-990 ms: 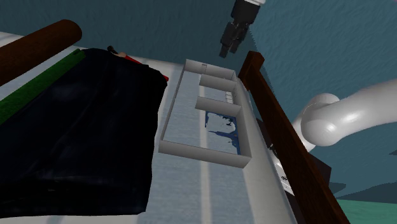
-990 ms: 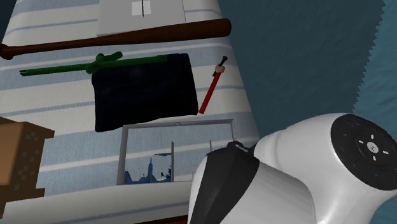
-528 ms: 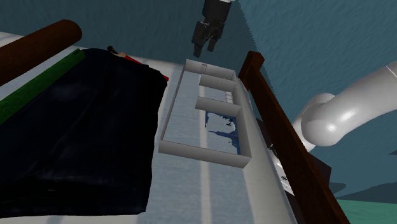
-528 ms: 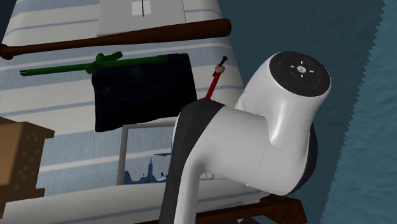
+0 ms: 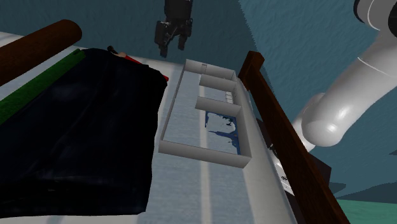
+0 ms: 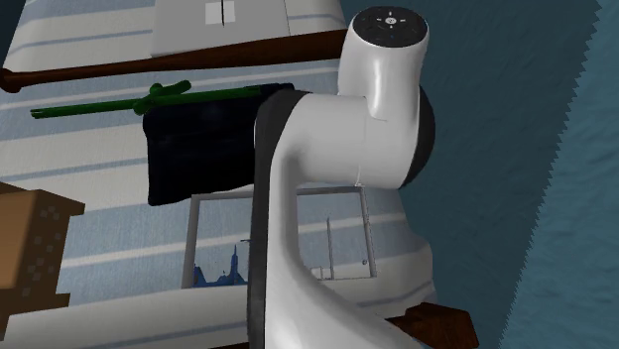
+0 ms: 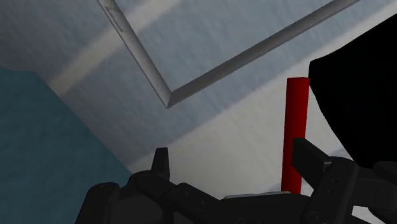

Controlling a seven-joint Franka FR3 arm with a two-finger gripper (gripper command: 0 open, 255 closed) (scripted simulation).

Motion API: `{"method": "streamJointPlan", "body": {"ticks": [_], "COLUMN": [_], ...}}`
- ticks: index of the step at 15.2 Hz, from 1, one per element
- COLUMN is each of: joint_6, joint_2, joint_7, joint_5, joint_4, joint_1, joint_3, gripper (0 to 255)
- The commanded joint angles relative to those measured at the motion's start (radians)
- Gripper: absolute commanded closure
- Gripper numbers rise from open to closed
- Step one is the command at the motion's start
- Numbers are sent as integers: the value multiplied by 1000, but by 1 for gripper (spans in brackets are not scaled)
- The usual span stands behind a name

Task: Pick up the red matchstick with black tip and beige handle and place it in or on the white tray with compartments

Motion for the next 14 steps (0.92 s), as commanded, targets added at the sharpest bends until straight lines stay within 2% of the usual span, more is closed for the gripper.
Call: {"method": "streamJointPlan", "body": {"ticks": [1,8,14], "joint_6": [-20,-114,-33], "joint_2": [93,394,393], "joint_7": [54,169,174], "joint_5": [-49,-213,-214], "joint_4": [102,452,370], "joint_1": [20,131,122], "joint_3": [27,55,49], "gripper": [0,0,0]}}
